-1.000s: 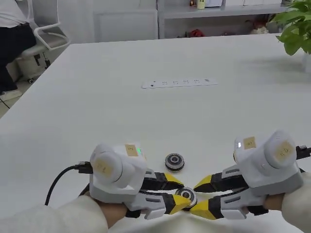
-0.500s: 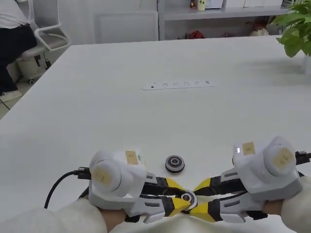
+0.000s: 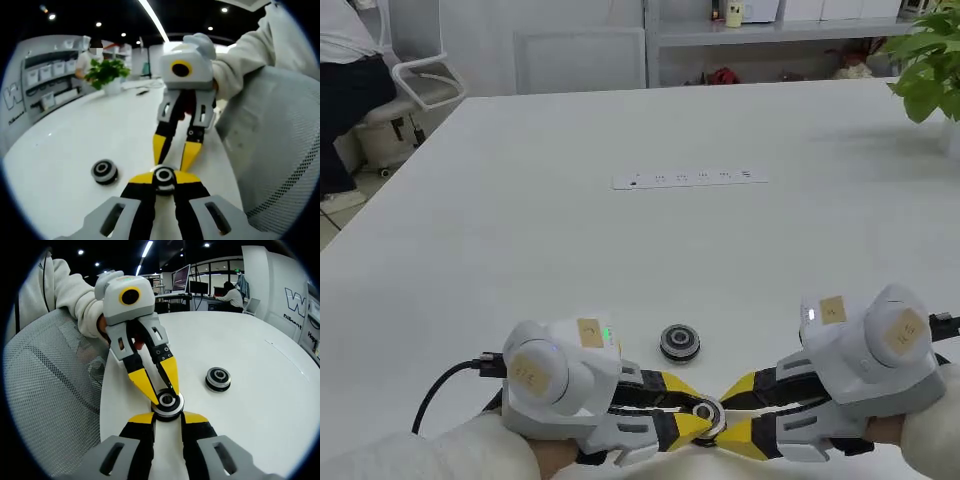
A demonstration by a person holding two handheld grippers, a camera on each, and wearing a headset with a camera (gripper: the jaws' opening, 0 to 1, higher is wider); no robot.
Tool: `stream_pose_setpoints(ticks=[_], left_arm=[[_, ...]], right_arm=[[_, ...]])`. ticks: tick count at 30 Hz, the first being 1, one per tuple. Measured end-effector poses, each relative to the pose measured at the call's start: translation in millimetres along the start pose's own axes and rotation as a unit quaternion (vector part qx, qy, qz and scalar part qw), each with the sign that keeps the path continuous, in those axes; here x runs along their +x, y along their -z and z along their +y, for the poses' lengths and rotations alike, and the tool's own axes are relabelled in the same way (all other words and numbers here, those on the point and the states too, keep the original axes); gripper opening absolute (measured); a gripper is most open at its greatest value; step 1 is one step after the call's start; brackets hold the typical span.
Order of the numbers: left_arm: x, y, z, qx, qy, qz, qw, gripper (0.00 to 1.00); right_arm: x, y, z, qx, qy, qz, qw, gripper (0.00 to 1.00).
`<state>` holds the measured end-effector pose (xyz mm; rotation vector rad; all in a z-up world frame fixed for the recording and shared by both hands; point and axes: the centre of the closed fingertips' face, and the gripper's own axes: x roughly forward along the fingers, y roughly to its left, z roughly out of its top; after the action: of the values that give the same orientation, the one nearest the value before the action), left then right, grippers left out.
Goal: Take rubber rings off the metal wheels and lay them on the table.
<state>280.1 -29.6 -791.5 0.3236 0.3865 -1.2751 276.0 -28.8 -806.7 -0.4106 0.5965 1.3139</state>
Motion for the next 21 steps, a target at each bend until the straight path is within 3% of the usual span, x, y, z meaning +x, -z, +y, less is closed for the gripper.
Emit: stream_pose_setpoints(ticks=[8, 11, 21], left_arm=[[-0.6, -0.1, 1.2, -0.004, -0.005, 0.001, 1.0000, 0.14], [-0.8, 0.1, 1.2, -0.004, -0.005, 0.001, 1.0000, 0.14], [-0.8, 0.2, 1.5, -0.004, -0.006, 0.001, 1.0000, 0.14]], right_arm=[[-1.5, 1.1, -2.3, -0.007, 0.005, 0.005, 1.0000, 0.10], [-1.7, 2.9, -5.4, -0.012, 0.011, 0.010, 0.9998, 0.02], [-1.9, 5.7, -10.6, -0.010, 0.026, 0.026, 0.9993, 0.00]])
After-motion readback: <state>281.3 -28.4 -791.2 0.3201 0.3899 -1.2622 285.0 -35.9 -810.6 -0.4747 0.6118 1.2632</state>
